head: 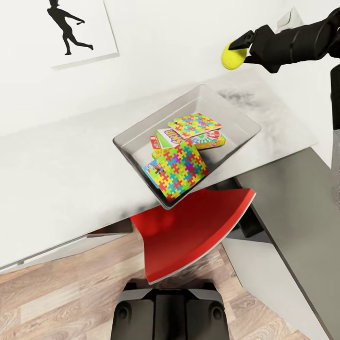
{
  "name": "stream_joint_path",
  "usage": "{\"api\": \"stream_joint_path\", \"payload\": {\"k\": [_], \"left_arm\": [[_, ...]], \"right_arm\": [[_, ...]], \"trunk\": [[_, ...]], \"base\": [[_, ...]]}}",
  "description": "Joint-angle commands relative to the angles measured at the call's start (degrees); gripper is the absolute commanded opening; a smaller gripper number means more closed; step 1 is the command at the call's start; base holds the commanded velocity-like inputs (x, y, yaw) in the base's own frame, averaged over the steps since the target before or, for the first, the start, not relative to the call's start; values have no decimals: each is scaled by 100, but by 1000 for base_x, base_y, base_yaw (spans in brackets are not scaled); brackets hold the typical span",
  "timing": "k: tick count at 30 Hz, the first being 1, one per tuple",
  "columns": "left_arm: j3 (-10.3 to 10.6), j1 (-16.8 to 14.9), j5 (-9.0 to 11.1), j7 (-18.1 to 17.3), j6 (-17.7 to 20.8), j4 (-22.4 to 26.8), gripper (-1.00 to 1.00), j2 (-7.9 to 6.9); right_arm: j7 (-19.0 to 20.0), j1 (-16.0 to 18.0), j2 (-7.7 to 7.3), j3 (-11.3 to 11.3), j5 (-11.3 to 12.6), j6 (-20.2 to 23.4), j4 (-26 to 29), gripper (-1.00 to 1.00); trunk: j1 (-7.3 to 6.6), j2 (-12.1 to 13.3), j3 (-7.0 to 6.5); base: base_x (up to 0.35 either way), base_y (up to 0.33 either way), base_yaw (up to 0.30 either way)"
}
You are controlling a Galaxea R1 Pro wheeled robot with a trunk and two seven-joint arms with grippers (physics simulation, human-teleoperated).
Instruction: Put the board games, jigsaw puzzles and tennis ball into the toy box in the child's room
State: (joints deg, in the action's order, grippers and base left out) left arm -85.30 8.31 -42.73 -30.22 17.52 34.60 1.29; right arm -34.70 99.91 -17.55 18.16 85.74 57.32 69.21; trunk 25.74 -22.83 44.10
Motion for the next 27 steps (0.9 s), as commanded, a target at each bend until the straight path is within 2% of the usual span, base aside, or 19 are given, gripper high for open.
{"api": "stream_joint_path", "payload": {"k": [1,2,3,4,5,6,7,14,15,21,27], "left_arm": [[-22,-4,-34,-46,24,21,100,5],[-22,-4,-32,-46,24,21,100,4],[-22,-13,-29,-46,24,21,100,4],[-22,-13,-29,-46,24,21,100,4],[-22,-24,-30,-46,24,21,100,3],[-22,-52,-34,-43,24,21,100,3],[-22,-64,-36,-41,24,21,100,3],[-22,-129,-36,-37,26,21,100,-7],[-22,-129,-36,-37,26,21,100,-7],[-22,-167,-34,-31,26,21,100,-24],[-22,-189,-37,-29,27,20,100,-29]], "right_arm": [[-128,-26,5,16,148,-11,82,-100],[-189,-50,14,21,249,-11,148,-100],[-339,-92,27,35,508,-6,258,-100],[-339,-92,27,35,508,-6,258,-100],[-422,-111,32,44,651,0,311,-100],[-596,-151,42,78,937,9,425,-100],[-680,-170,45,105,1071,12,485,-100],[-1049,-318,59,390,1833,22,954,-100],[-1049,-318,59,390,1833,22,954,-100],[-1255,-480,71,574,2385,20,1201,-100],[-1326,-691,150,724,2570,13,1323,-100]], "trunk": [[4,-9,-3],[4,-9,-12],[4,-9,-22],[4,-9,-31],[4,-9,-40],[4,-9,-50],[4,-9,-59],[4,-9,-124],[4,-9,-133],[4,-9,-189],[4,-9,-245]], "base": [[0,0,0],[0,0,0],[0,0,0],[0,0,0],[0,0,0],[0,0,0],[0,0,0],[0,0,0],[0,0,0],[0,0,0],[0,0,0]]}}
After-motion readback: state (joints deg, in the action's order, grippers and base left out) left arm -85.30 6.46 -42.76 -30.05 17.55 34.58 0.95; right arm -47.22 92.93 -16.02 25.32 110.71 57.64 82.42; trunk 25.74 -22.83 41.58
